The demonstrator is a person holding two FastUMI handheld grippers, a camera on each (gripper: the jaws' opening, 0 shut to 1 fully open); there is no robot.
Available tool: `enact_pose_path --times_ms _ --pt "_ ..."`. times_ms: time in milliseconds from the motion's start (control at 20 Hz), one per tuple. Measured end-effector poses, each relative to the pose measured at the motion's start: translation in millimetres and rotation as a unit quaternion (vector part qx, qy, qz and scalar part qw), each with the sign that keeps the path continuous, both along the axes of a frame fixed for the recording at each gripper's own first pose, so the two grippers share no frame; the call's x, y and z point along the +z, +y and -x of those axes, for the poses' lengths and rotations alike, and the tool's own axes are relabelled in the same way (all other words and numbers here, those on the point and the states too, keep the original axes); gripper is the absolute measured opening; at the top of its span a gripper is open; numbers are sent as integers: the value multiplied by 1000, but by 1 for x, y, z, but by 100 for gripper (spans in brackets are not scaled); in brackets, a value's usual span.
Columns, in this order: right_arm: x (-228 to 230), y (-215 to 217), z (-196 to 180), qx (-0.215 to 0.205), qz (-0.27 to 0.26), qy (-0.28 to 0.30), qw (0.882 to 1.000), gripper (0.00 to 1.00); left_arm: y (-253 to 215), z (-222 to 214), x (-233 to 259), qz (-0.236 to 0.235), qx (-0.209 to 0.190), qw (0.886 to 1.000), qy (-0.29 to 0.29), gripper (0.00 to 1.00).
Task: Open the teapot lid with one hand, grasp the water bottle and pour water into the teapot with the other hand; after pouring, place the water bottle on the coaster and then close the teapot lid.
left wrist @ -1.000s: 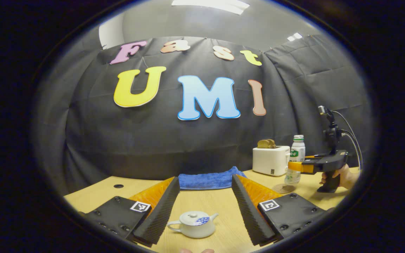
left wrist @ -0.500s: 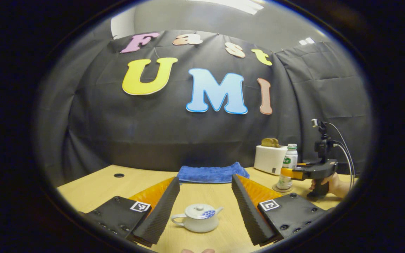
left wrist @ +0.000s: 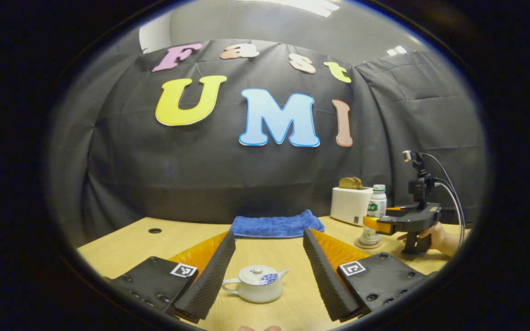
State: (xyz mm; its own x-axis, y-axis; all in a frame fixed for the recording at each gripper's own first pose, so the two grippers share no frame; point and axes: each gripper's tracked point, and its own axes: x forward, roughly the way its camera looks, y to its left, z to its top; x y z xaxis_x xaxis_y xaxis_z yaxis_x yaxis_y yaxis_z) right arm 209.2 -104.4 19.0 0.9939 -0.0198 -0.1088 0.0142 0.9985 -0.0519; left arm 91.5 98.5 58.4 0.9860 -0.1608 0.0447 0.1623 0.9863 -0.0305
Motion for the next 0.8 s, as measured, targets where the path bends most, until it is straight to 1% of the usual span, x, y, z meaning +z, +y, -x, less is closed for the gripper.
enact_pose_path --times_ms 150,200,250,400,500,600,650,700,750,800 --pt "7 4 16 4 -6 -7 1000 99 -2 4 -2 3 1 1000 5 100" --pt "7 2 21 -4 -1 -2 1000 99 -2 7 -4 6 1 1000 8 100" --pt "10 1 31 -3 2 -7 1000 98 -3 8 -7 10 1 1000 11 100" --pt "33 15 69 5 8 -41 999 99 -14 22 -12 22 -7 1000 17 100" --pt "40 31 100 10 -1 -53 999 99 -26 26 -22 34 -10 999 27 100" --pt "35 49 129 4 -11 -51 999 98 -42 35 -31 57 -9 998 34 99" --pt "27 55 143 -6 -3 -49 999 98 -53 40 -36 65 -11 997 37 99" --pt "21 60 155 -17 12 -49 999 99 -63 46 -41 70 -14 997 40 99" --pt "18 68 167 -17 23 -58 998 98 -72 50 -44 68 -16 997 37 99" --pt "14 76 176 -17 23 -61 998 99 -75 55 -48 63 -9 997 35 99"
